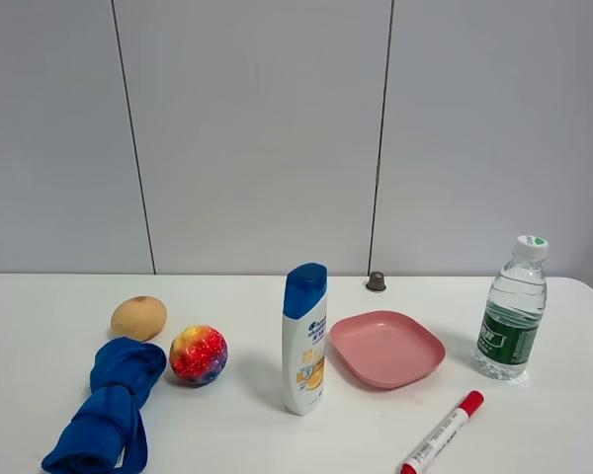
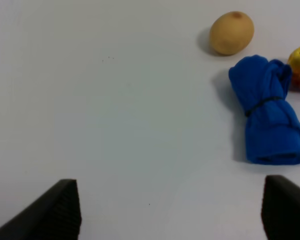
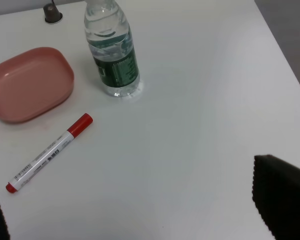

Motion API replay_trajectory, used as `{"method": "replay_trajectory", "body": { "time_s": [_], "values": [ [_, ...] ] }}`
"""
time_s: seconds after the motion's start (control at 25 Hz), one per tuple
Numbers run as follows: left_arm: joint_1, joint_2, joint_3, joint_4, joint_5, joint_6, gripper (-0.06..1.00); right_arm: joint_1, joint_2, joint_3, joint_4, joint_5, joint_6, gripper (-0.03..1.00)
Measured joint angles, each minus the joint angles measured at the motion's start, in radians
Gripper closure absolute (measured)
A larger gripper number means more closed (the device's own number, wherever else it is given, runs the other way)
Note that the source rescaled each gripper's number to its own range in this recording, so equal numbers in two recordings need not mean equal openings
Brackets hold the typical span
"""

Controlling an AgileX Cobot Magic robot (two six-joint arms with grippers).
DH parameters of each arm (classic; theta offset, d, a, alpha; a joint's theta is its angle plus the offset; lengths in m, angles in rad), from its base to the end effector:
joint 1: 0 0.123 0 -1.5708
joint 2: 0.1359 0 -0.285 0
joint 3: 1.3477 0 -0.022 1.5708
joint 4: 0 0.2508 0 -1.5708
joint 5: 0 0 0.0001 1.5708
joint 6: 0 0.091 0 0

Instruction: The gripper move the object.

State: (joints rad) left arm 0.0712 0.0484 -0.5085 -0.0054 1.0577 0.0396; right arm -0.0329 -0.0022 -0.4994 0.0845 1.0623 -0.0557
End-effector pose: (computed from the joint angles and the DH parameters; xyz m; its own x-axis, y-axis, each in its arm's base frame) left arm 0.0019 -0.0003 0.2800 -0.4894 0.0021 -0.8720 -0.0490 0.9984 0.0299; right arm -0.0051 0.0069 0.2772 -0.4539 0.0005 -0.8911 -0.0394 0.9990 0.0206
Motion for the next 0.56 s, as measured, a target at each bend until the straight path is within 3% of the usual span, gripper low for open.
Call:
{"method": "replay_trajectory", "body": {
  "time_s": [0.56],
  "values": [
    [0.000, 0.000, 0.000, 0.000, 0.000, -0.001, 0.33, 0.000, 0.000, 0.000, 0.000, 0.000, 0.000, -0.03]
  ]
}}
